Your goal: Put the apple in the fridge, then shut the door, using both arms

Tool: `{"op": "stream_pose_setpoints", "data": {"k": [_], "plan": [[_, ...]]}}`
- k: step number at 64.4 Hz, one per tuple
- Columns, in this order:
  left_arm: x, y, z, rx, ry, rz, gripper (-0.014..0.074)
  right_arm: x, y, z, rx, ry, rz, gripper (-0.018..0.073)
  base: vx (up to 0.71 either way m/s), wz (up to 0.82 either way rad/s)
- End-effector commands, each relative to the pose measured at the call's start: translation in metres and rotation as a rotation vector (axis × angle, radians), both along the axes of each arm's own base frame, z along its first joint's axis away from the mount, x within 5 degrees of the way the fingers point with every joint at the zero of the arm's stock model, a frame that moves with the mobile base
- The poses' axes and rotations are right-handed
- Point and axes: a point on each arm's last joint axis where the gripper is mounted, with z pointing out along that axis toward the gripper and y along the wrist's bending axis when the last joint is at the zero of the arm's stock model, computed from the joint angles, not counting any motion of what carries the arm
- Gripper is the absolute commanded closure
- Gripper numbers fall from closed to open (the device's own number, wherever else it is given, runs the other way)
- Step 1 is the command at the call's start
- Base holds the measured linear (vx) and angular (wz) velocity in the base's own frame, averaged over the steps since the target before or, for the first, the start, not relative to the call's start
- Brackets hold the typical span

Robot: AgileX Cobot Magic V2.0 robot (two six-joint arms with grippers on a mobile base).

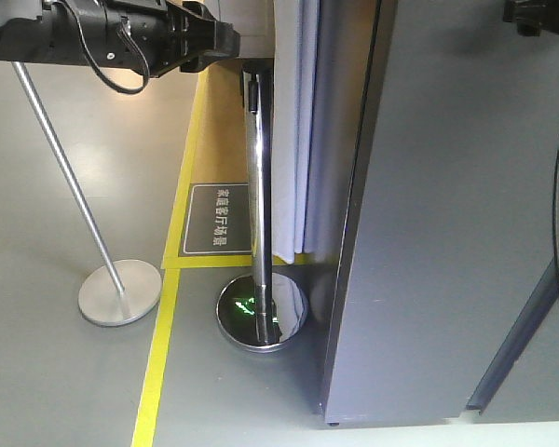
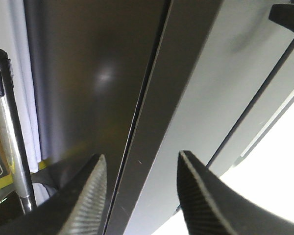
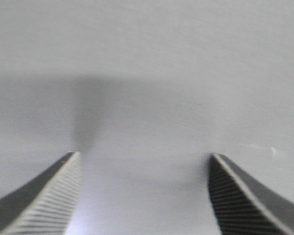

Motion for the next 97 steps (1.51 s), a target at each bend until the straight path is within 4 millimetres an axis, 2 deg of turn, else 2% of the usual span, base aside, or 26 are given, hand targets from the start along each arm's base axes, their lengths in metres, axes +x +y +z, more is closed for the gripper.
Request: {"op": "stream_pose_setpoints", "data": {"k": [1, 8, 21, 28, 36, 40, 44, 52, 61, 67, 76, 82, 85, 91, 97], "plan": [[-0.012, 0.006, 0.035, -0.085, -0.112, 0.044, 0.0262, -0.036, 0.014, 0.057, -0.026, -0.126, 0.041, 0.0134, 0.00, 0.00], [-0.013, 0.013, 0.039, -0.076, -0.132, 0.061, 0.0270, -0.060, 0.027, 0.075, -0.032, -0.113, 0.110, 0.0253, 0.00, 0.00], [-0.020, 0.040, 0.054, -0.076, -0.158, 0.112, 0.0346, -0.110, 0.040, 0.106, -0.016, -0.111, 0.205, 0.0578, 0.00, 0.00], [-0.032, 0.053, 0.064, -0.065, -0.158, 0.116, 0.0431, -0.141, 0.047, 0.119, -0.040, -0.104, 0.264, 0.0569, 0.00, 0.00], [-0.050, 0.064, 0.071, 0.012, -0.145, 0.095, 0.0552, -0.173, 0.053, 0.118, -0.046, -0.078, 0.308, 0.0566, 0.00, 0.00], [-0.058, 0.066, 0.071, 0.056, -0.134, 0.082, 0.0604, -0.187, 0.054, 0.107, -0.045, -0.062, 0.312, 0.0565, 0.00, 0.00], [-0.067, 0.068, 0.067, 0.071, -0.124, 0.083, 0.0606, -0.205, 0.055, 0.097, -0.056, -0.072, 0.313, 0.0565, 0.00, 0.00], [-0.083, 0.074, 0.046, 0.060, -0.114, 0.129, 0.0605, -0.238, 0.058, 0.059, -0.066, -0.070, 0.317, 0.0565, 0.00, 0.00], [-0.108, 0.086, 0.002, 0.038, -0.094, 0.217, 0.0605, -0.274, 0.060, 0.001, -0.057, -0.005, 0.312, 0.0565, 0.00, 0.00], [-0.133, 0.095, -0.038, 0.043, -0.077, 0.281, 0.0605, -0.292, 0.061, -0.038, -0.048, 0.052, 0.301, 0.0565, 0.00, 0.00], [-0.171, 0.108, -0.097, 0.034, -0.029, 0.356, 0.0605, -0.314, 0.061, -0.083, -0.036, 0.090, 0.279, 0.0565, 0.00, 0.00], [-0.194, 0.116, -0.125, -0.001, -0.021, 0.411, 0.0605, -0.324, 0.061, -0.101, -0.033, 0.091, 0.267, 0.0565, 0.00, 0.00], [-0.202, 0.119, -0.132, -0.020, -0.035, 0.438, 0.0605, -0.328, 0.061, -0.107, -0.030, 0.095, 0.268, 0.0565, 0.00, 0.00], [-0.213, 0.124, -0.138, -0.035, -0.072, 0.466, 0.0605, -0.333, 0.063, -0.112, -0.030, 0.107, 0.288, 0.0565, 0.00, 0.00], [-0.218, 0.126, -0.135, -0.048, -0.108, 0.473, 0.0604, -0.335, 0.065, -0.112, -0.022, 0.110, 0.300, 0.0565, 0.00, 0.00]]}}
